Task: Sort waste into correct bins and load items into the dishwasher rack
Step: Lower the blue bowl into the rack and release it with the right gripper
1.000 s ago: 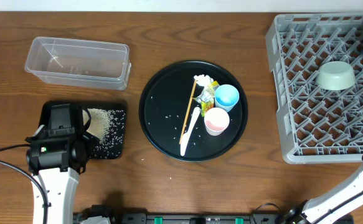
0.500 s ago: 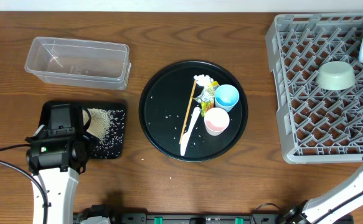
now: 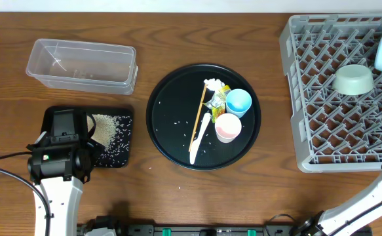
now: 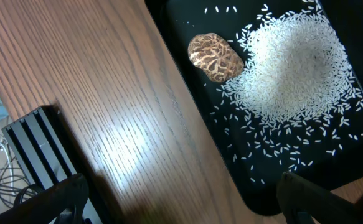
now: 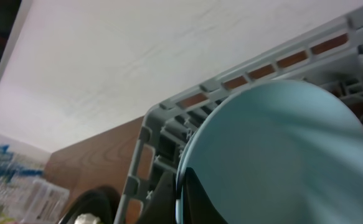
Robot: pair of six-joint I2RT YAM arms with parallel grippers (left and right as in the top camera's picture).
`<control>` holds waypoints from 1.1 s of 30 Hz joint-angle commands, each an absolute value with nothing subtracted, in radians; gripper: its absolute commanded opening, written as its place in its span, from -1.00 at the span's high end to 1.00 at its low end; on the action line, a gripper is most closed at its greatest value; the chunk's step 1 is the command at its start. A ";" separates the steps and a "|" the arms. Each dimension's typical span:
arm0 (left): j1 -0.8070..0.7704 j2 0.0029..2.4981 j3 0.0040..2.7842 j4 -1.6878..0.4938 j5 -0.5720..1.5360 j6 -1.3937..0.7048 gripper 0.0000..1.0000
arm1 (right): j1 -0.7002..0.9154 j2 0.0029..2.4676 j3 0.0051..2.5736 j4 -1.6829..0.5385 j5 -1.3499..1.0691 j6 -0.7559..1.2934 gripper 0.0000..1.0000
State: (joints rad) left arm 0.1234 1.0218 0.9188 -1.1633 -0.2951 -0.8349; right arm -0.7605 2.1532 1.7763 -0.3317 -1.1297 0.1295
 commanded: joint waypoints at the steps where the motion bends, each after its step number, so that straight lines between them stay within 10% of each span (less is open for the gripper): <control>1: 0.128 1.018 0.933 -1.167 -0.316 -0.840 -0.96 | -0.786 2.162 1.771 -0.325 -1.085 0.194 0.98; 33: 0.128 1.018 0.933 -1.166 -0.316 -0.840 -0.96 | -0.796 2.275 1.771 -0.085 -1.068 0.406 0.98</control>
